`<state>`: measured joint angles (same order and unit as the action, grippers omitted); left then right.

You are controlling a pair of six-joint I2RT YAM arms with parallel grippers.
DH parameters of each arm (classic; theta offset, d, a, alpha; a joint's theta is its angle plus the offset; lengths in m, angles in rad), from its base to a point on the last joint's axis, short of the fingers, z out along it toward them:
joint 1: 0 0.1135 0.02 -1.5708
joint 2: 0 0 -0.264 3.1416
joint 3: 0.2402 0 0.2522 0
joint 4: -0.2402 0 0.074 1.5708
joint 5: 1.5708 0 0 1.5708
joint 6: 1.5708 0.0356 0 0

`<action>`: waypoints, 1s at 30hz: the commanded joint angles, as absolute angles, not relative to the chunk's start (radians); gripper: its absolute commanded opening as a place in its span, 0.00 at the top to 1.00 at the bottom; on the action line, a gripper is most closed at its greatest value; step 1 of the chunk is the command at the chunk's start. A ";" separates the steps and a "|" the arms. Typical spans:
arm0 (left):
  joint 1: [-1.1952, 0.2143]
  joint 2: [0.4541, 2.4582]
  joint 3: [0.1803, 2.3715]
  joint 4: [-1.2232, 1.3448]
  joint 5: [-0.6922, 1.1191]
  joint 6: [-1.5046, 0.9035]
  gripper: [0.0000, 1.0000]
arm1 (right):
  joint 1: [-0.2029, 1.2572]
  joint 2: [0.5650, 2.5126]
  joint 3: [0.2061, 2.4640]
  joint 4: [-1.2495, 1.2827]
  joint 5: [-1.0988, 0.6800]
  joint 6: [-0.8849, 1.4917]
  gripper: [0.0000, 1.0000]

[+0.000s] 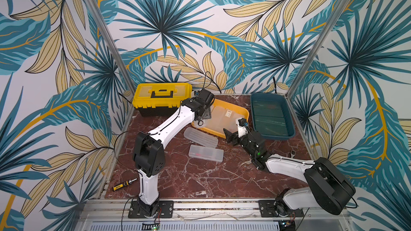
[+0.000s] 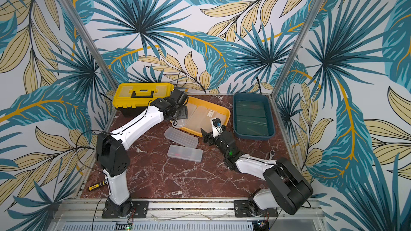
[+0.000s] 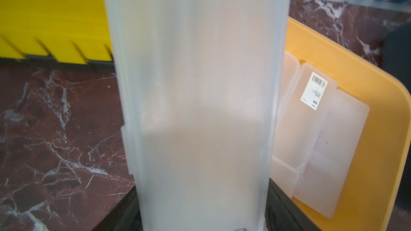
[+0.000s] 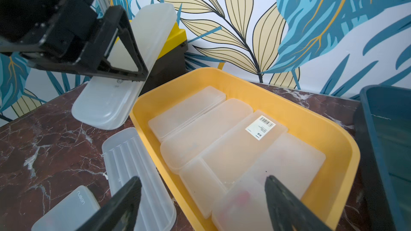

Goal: Place the pencil cases by color into the storage box
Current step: Place the pencil case at the storage box.

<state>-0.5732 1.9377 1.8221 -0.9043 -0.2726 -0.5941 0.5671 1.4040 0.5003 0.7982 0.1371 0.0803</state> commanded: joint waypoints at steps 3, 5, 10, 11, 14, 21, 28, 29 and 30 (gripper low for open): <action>-0.572 1.983 1.899 -0.821 -0.133 -0.370 0.24 | 0.551 1.386 0.473 0.832 0.146 0.120 0.13; -0.569 2.006 1.917 -0.807 -0.100 -0.305 0.25 | 0.550 1.391 0.471 0.842 0.142 0.120 0.13; -0.550 2.079 1.970 -0.805 -0.065 -0.160 0.24 | 0.550 1.403 0.472 0.852 0.101 0.107 0.13; -0.547 2.090 1.978 -0.804 -0.037 -0.134 0.24 | 0.551 1.409 0.472 0.856 0.086 0.100 0.13; -0.532 2.123 2.003 -0.804 -0.026 -0.064 0.24 | 0.550 1.429 0.474 0.874 0.043 0.078 0.13; -0.460 2.143 2.013 -0.801 0.104 0.031 0.24 | 0.549 1.453 0.477 0.902 -0.007 0.061 0.13; -0.430 2.181 2.025 -0.802 0.123 0.117 0.23 | 0.550 1.479 0.488 0.909 -0.042 0.042 0.13; -0.424 2.188 2.030 -0.802 0.122 0.120 0.23 | 0.551 1.484 0.492 0.906 -0.047 0.042 0.13; -0.418 2.194 2.033 -0.802 0.125 0.119 0.23 | 0.550 1.490 0.495 0.906 -0.051 0.040 0.13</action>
<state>-0.4278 2.1731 1.9659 -0.8261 0.0975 0.0711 0.5522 1.4670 0.4911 0.8879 -0.0204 0.0616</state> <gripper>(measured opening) 0.770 0.868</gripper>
